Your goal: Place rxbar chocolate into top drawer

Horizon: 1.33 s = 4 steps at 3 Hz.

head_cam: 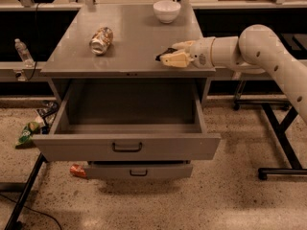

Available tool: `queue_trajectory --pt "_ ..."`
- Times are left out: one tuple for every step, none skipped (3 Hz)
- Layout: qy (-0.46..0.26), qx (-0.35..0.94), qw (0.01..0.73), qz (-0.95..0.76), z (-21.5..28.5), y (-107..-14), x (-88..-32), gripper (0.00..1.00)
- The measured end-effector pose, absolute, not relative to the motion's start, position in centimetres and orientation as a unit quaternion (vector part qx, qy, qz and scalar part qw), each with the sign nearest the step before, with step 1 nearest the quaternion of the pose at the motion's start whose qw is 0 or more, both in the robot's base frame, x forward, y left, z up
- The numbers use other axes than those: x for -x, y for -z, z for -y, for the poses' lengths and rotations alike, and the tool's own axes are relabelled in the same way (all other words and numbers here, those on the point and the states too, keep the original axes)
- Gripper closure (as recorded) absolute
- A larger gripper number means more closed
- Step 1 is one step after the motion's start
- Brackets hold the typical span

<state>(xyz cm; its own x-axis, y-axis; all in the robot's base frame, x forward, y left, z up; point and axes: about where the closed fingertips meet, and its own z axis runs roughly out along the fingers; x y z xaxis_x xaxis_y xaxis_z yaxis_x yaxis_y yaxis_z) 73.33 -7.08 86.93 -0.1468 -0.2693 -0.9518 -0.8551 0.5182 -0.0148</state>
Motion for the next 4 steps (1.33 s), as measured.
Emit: queue_trajectory --pt "-0.294 0.387 0.515 -0.706 6.6 -87.1 -71.6 1.0" --pt "-0.317 0.362 0.507 -0.715 6.0 -88.0 -67.3 1.0" --pt "-0.345 0.338 0.486 -0.728 5.8 -87.3 -62.6 1.0" --pt "-0.359 0.318 0.47 -0.741 5.3 -85.9 -59.6 1.0"
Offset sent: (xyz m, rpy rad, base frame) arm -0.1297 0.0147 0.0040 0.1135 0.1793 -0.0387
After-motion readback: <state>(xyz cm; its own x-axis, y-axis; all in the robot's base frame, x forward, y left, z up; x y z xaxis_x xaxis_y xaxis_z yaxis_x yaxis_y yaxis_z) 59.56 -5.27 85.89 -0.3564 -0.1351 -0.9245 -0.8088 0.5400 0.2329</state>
